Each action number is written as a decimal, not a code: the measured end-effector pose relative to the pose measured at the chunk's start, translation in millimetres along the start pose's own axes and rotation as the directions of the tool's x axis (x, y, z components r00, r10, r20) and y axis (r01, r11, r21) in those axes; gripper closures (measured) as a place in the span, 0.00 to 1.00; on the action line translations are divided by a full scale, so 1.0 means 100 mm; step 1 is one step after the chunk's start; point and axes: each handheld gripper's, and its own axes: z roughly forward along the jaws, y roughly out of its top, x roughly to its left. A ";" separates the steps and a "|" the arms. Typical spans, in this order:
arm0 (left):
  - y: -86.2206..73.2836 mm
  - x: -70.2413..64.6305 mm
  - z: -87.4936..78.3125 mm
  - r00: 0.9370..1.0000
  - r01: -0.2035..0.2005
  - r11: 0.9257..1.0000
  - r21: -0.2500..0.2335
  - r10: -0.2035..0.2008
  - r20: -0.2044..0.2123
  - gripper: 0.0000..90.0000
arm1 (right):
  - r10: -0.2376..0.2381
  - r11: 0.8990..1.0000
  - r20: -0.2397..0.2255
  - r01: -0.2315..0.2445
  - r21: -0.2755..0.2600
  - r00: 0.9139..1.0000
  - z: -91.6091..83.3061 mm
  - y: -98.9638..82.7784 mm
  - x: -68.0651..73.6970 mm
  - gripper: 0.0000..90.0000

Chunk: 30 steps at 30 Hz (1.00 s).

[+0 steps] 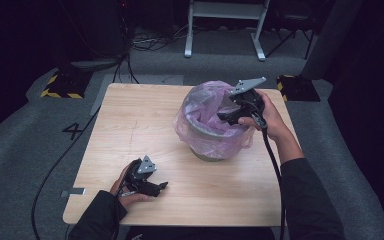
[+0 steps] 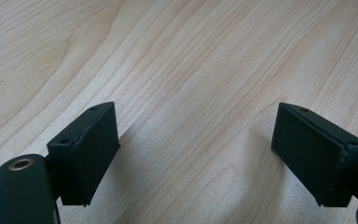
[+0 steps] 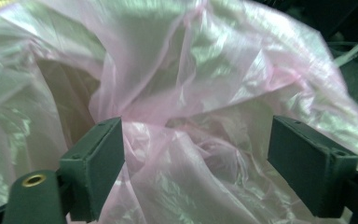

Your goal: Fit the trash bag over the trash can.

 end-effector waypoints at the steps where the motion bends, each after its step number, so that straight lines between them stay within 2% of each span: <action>1: 0.00 0.00 0.00 1.000 -0.001 1.000 0.002 0.001 0.000 0.16 | 0.006 1.000 0.007 -0.006 -0.023 1.000 -0.02 -0.01 0.00 0.20; 3: 0.00 0.00 0.00 1.000 0.000 1.000 0.003 0.000 0.000 0.16 | 0.024 0.999 0.003 -0.024 -0.046 1.000 -0.05 -0.02 0.01 0.20; 8: 0.00 0.00 0.00 1.000 0.000 1.000 0.003 0.000 0.000 0.16 | 0.027 0.997 0.008 -0.026 -0.072 1.000 -0.13 -0.05 0.04 0.19; 12: 0.00 0.00 0.00 1.000 0.000 1.000 0.002 0.000 0.000 0.16 | 0.046 0.992 0.003 -0.045 -0.120 0.999 -0.23 -0.07 0.08 0.20; 18: 0.00 0.00 0.00 1.000 0.000 1.000 0.003 0.000 0.000 0.16 | 0.031 0.987 0.036 -0.025 -0.158 0.999 -0.46 -0.13 0.15 0.23; 21: 0.00 0.00 0.00 1.000 0.000 1.000 0.002 0.000 0.000 0.16 | 0.025 0.985 0.068 -0.013 -0.174 0.997 -0.57 -0.18 0.17 0.24; 27: 0.00 0.00 0.00 1.000 0.000 1.000 0.002 0.000 0.000 0.16 | 0.024 0.983 0.088 -0.007 -0.182 0.996 -0.76 -0.31 0.21 0.21; 30: 0.00 0.00 0.00 1.000 -0.001 1.000 0.003 0.001 0.001 0.16 | 0.033 0.979 0.085 -0.015 -0.204 0.996 -0.88 -0.39 0.25 0.21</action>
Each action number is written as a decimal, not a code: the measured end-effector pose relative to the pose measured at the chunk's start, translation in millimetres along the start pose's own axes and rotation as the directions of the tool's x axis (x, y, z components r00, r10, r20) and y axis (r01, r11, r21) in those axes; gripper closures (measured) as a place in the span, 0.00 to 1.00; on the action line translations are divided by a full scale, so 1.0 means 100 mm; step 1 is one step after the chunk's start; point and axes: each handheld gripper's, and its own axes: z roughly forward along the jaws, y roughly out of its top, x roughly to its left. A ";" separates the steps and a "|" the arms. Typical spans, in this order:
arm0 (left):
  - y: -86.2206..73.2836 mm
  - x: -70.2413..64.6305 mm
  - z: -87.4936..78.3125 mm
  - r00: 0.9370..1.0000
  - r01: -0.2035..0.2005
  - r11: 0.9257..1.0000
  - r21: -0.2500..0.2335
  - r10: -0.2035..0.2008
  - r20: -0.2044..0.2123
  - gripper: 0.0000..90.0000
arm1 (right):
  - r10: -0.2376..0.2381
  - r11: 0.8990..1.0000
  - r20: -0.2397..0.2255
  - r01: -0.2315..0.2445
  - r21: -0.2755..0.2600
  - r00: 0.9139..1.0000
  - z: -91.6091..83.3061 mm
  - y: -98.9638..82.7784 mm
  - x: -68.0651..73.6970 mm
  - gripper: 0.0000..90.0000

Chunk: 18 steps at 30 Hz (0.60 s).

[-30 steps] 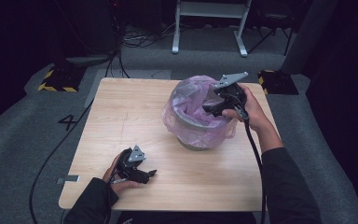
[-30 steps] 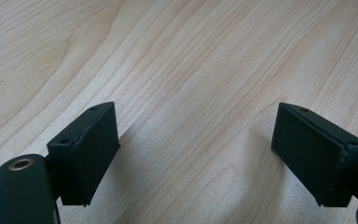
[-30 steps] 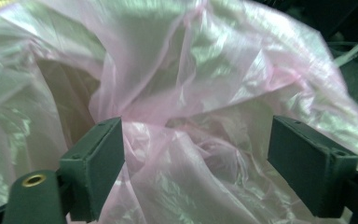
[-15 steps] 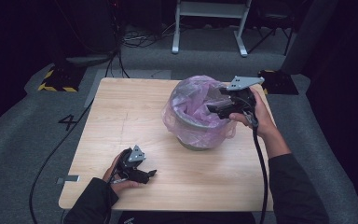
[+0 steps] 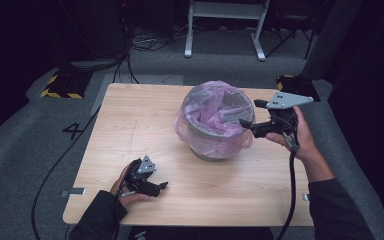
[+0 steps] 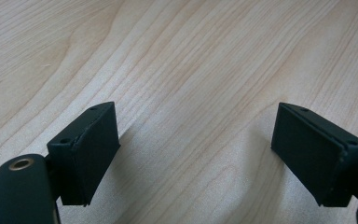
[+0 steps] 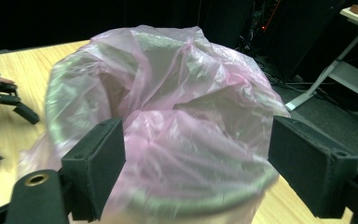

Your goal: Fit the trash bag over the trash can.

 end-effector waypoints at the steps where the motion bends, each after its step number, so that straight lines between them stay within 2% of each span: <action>1: 0.00 0.00 0.00 1.000 0.000 1.000 0.000 0.000 0.000 0.16 | -0.003 1.000 0.006 0.003 0.000 1.000 -0.05 -0.02 0.02 0.20; 4: 0.00 0.00 0.00 1.000 0.000 1.000 0.000 0.000 0.000 0.16 | -0.009 1.000 0.009 0.009 -0.013 1.000 -0.17 -0.09 0.06 0.19; 8: 0.00 0.00 0.00 1.000 -0.002 1.000 -0.002 0.002 0.003 0.16 | -0.036 0.999 0.023 0.036 0.001 0.999 -0.29 -0.23 0.14 0.18; 12: 0.00 0.00 0.00 1.000 -0.012 1.000 -0.003 0.012 0.014 0.16 | -0.061 0.997 0.023 0.060 0.039 0.998 -0.33 -0.38 0.24 0.18; 14: 0.00 0.00 0.00 1.000 -0.012 1.000 -0.003 0.012 0.015 0.16 | -0.079 0.994 0.052 0.075 0.086 0.995 -0.32 -0.46 0.29 0.18; 18: 0.00 0.00 0.00 1.000 -0.013 1.000 -0.003 0.013 0.015 0.16 | -0.084 0.991 0.060 0.077 0.111 0.995 -0.32 -0.60 0.32 0.18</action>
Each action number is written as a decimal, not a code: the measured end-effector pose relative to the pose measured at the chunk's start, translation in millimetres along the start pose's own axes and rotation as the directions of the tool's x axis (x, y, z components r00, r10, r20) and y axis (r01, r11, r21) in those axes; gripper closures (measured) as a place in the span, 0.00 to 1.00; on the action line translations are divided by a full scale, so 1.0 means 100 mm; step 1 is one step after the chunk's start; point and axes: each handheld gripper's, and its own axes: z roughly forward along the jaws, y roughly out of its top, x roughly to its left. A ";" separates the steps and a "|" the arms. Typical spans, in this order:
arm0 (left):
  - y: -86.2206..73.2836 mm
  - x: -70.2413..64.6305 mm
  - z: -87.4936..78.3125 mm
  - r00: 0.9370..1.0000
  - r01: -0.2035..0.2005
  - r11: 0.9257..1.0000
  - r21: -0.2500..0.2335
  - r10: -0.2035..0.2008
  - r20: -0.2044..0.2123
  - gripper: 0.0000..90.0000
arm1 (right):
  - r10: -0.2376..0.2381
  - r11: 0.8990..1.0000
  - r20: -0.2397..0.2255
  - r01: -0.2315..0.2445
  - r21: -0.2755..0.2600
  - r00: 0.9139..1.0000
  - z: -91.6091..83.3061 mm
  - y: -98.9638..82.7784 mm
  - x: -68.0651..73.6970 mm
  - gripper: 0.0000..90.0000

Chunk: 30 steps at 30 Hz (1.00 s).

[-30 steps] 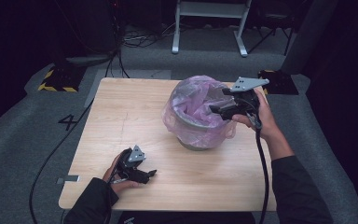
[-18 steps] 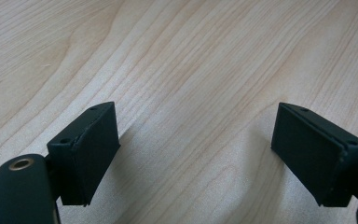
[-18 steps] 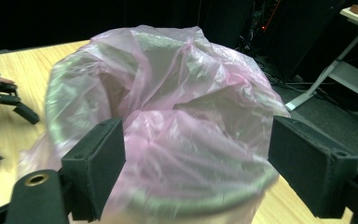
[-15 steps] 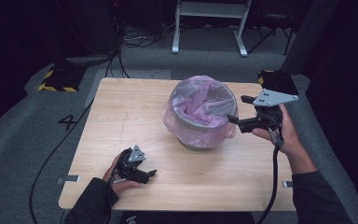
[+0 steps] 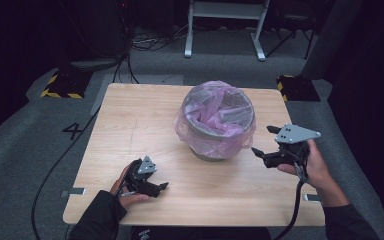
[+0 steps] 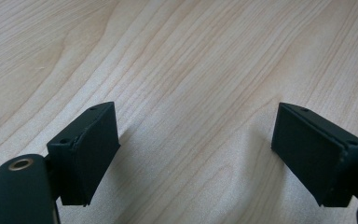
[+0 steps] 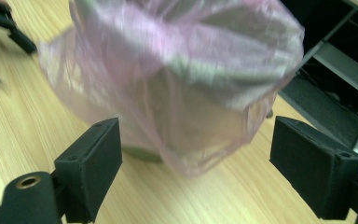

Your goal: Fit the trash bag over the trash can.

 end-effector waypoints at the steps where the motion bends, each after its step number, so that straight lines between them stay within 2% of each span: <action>1: 0.00 0.00 0.00 1.000 0.000 1.000 0.000 0.000 0.000 0.16 | -0.005 1.000 0.001 0.005 0.009 1.000 0.01 -0.04 0.01 0.18; 6: 0.00 0.00 0.00 1.000 0.000 1.000 0.000 0.000 0.000 0.16 | -0.016 0.999 -0.028 0.017 0.047 0.999 0.07 -0.24 0.08 0.18; 10: 0.00 0.00 0.00 1.000 0.000 1.000 0.000 0.000 0.000 0.16 | -0.023 0.995 -0.033 0.026 0.101 0.999 0.16 -0.44 0.13 0.18; 12: 0.00 0.00 0.00 1.000 0.000 1.000 0.000 0.000 0.000 0.16 | -0.005 0.994 -0.043 0.009 0.110 0.999 0.20 -0.54 0.14 0.18; 17: 0.00 0.00 0.00 1.000 0.000 1.000 0.000 0.000 0.001 0.16 | 0.009 0.984 -0.035 -0.003 0.176 0.999 0.30 -0.81 0.19 0.18; 21: 0.00 0.00 0.00 1.000 0.000 1.000 0.000 0.000 0.000 0.16 | -0.005 0.976 -0.016 0.009 0.217 1.000 0.36 -0.94 0.23 0.18; 22: 0.00 0.00 0.00 1.000 0.000 1.000 0.001 0.000 0.000 0.16 | -0.007 0.972 -0.012 0.010 0.237 1.000 0.39 -1.08 0.25 0.18; 25: 0.00 0.00 0.00 1.000 0.000 1.000 0.000 0.000 0.000 0.16 | 0.001 0.969 -0.027 0.005 0.246 1.000 0.42 -1.21 0.27 0.18; 29: 0.00 0.00 0.00 1.000 0.000 1.000 0.000 0.000 0.001 0.16 | 0.062 0.963 -0.026 -0.053 0.265 0.998 0.45 -1.45 0.28 0.18; 30: 0.00 0.00 0.00 1.000 0.000 1.000 0.001 0.000 0.000 0.16 | 0.084 0.966 -0.021 -0.077 0.249 0.996 0.44 -1.51 0.28 0.17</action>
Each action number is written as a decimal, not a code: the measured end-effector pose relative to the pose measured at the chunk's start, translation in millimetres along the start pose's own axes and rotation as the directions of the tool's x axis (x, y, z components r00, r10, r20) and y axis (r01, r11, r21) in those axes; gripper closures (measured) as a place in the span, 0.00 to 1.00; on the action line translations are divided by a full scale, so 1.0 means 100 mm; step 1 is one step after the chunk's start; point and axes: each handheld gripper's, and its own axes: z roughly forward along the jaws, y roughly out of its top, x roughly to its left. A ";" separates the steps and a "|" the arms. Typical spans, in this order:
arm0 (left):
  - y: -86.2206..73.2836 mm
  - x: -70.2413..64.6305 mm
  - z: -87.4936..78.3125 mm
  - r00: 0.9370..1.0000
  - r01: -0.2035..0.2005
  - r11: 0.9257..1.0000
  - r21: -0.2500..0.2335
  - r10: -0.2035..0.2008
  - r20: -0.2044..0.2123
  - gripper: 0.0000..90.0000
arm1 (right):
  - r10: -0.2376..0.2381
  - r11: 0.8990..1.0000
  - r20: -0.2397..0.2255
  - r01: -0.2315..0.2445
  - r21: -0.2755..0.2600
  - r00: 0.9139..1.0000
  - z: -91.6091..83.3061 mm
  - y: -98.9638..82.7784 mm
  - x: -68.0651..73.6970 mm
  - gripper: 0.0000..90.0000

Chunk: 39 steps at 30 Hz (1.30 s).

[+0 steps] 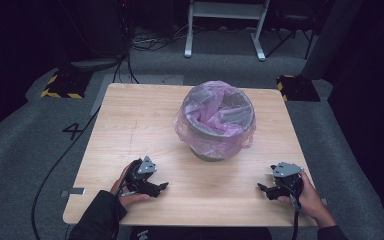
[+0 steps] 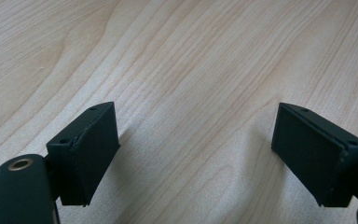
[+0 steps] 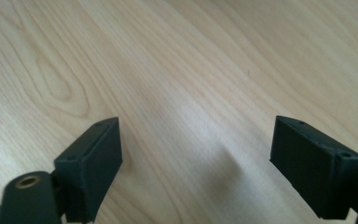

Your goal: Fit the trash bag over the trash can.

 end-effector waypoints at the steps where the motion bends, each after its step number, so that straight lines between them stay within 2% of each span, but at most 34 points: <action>1: 0.00 0.00 0.00 1.000 0.001 1.000 0.000 -0.001 0.000 0.16 | 0.034 0.999 -0.007 -0.034 -0.025 0.999 0.00 -0.05 -0.01 0.18; 4: 0.00 0.00 0.00 1.000 0.000 1.000 0.000 0.000 0.000 0.16 | 0.157 0.985 -0.056 -0.161 -0.066 0.986 -0.02 -0.20 -0.06 0.17; 6: 0.00 0.00 0.00 1.000 0.001 1.000 -0.001 -0.001 0.000 0.16 | 0.222 0.970 -0.080 -0.228 -0.085 0.972 -0.03 -0.30 -0.09 0.16; 7: 0.00 0.00 0.00 1.000 0.001 1.000 -0.001 -0.001 0.000 0.16 | 0.239 0.966 -0.078 -0.245 -0.082 0.968 -0.05 -0.32 -0.10 0.16; 16: 0.00 0.00 0.00 1.000 0.001 1.000 -0.001 -0.001 -0.001 0.16 | 0.275 0.957 -0.046 -0.278 -0.078 0.960 -0.16 -0.45 -0.12 0.16; 39: 0.01 0.01 0.01 1.000 -0.001 1.000 0.002 0.001 0.004 0.16 | 0.287 0.955 -0.036 -0.289 -0.071 0.957 -0.15 -0.45 -0.12 0.12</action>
